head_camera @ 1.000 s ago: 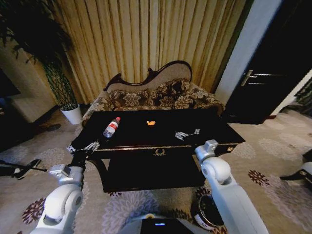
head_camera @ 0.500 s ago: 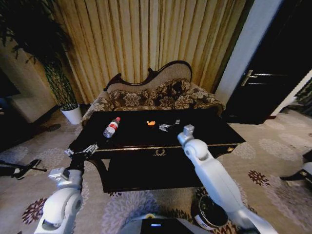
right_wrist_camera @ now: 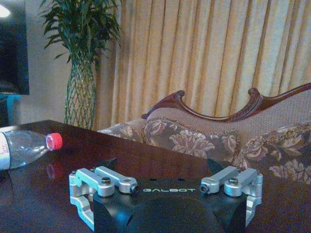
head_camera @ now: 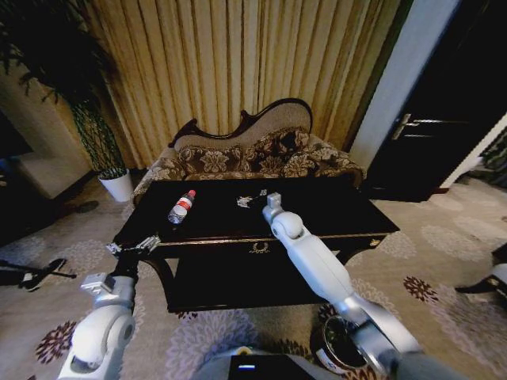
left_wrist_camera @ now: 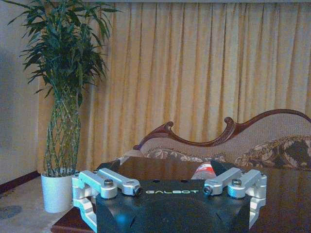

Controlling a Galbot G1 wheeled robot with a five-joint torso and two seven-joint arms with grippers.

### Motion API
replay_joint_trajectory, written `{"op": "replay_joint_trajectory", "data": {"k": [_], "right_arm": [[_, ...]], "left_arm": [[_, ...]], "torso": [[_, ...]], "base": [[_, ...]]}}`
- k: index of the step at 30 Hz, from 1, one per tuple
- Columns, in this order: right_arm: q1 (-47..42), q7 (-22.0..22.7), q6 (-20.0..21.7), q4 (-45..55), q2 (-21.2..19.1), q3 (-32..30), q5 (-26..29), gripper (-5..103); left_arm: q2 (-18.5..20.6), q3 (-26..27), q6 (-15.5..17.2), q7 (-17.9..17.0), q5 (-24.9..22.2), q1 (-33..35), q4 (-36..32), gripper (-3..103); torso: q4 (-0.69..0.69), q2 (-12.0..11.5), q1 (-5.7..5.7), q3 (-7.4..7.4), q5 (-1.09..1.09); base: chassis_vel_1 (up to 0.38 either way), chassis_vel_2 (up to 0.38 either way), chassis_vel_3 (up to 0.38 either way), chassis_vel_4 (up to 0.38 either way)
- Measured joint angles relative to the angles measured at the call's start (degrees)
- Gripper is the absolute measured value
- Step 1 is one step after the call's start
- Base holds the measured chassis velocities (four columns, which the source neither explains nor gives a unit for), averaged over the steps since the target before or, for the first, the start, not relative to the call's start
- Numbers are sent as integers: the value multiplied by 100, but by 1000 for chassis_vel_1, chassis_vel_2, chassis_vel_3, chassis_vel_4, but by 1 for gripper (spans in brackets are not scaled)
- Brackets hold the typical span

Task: Move to the front of the table and place the trash on the table into the trash bin.

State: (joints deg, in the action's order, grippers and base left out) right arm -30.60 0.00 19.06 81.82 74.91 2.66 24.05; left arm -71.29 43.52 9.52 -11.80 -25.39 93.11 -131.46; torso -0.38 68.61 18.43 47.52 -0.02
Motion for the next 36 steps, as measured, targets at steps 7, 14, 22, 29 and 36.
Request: {"op": "replay_joint_trajectory", "data": {"k": [7,14,22,29,36], "right_arm": [[126,0,-29,-514,130,16,-113,100],[0,0,-37,-524,35,-110,-209,100],[-340,0,-88,-462,-36,-339,-290,100],[-382,1,-137,-458,-16,-385,-298,86],[-420,1,-145,-422,-3,-375,-291,58]], "left_arm": [[-51,28,-58,28,-5,35,-2,100],[-36,43,-84,68,-4,25,4,100],[-31,-4,-84,84,9,-8,36,100],[-20,-8,-84,85,10,-21,38,100],[-49,-8,-91,88,14,-8,46,100]], "torso": [[0,0,0,0,1],[0,0,0,-1,2],[1,0,-1,-1,2],[0,2,-2,-2,0],[0,2,-2,-2,0]], "base": [[0,0,0,0],[0,0,0,0],[0,0,0,0],[0,0,0,0],[0,0,0,0]]}}
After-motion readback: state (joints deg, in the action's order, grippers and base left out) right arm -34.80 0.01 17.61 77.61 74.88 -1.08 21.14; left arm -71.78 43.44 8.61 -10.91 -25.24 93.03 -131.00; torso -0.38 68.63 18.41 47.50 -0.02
